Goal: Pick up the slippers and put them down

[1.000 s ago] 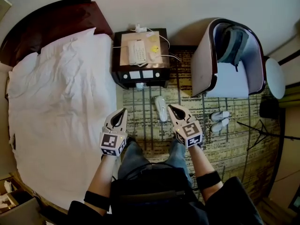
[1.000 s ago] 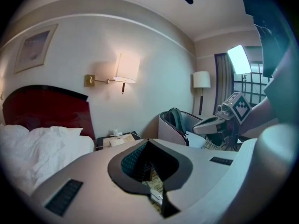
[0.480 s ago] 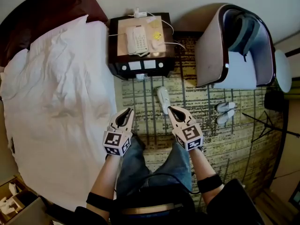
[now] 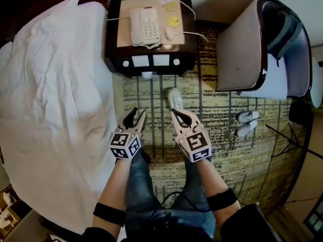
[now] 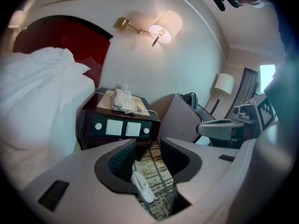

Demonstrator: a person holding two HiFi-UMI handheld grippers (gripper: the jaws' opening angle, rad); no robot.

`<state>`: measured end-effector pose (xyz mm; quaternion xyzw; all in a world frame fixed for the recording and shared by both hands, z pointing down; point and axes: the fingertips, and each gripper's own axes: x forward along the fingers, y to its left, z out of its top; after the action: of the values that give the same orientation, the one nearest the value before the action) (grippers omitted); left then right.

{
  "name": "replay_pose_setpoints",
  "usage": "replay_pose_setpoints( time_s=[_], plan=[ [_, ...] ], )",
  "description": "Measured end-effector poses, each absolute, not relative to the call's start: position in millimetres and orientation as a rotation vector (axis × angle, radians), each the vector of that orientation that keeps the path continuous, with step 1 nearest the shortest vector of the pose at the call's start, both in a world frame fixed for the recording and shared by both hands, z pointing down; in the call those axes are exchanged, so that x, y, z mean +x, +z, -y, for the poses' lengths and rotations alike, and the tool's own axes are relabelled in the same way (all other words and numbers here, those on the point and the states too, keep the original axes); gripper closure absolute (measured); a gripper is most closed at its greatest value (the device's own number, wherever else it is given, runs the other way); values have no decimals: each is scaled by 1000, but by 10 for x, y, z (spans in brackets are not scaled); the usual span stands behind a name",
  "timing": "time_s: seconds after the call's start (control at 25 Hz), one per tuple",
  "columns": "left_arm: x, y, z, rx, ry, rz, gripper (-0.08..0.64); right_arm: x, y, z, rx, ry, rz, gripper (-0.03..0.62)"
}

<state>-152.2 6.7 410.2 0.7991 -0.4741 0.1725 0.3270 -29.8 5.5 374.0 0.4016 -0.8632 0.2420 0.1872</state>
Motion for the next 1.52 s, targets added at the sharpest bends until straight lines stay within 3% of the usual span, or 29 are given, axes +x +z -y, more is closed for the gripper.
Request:
replay_pose_setpoints(
  time_s=[0.4,0.76,1.08,1.24,1.52],
  plan=[
    [-1661,6232,430,1915,289,1206,308,-613,5524,329,1160,696,2391,592],
    [-1766,7665,890,1804,164,1170,244,-934,6793,551,1196,701,2361,592],
    [-1886,8643,1240,1685,52,1134,234,-1045,7482,716,1208,700,2401,592],
    [-1894,9034,1366,1625,-8,1115,192,-1067,7795,751,1218,693,2404,592],
    [-2004,9419,1627,1545,-153,1079,183,-1112,8089,765,1223,700,2426,591]
  ],
)
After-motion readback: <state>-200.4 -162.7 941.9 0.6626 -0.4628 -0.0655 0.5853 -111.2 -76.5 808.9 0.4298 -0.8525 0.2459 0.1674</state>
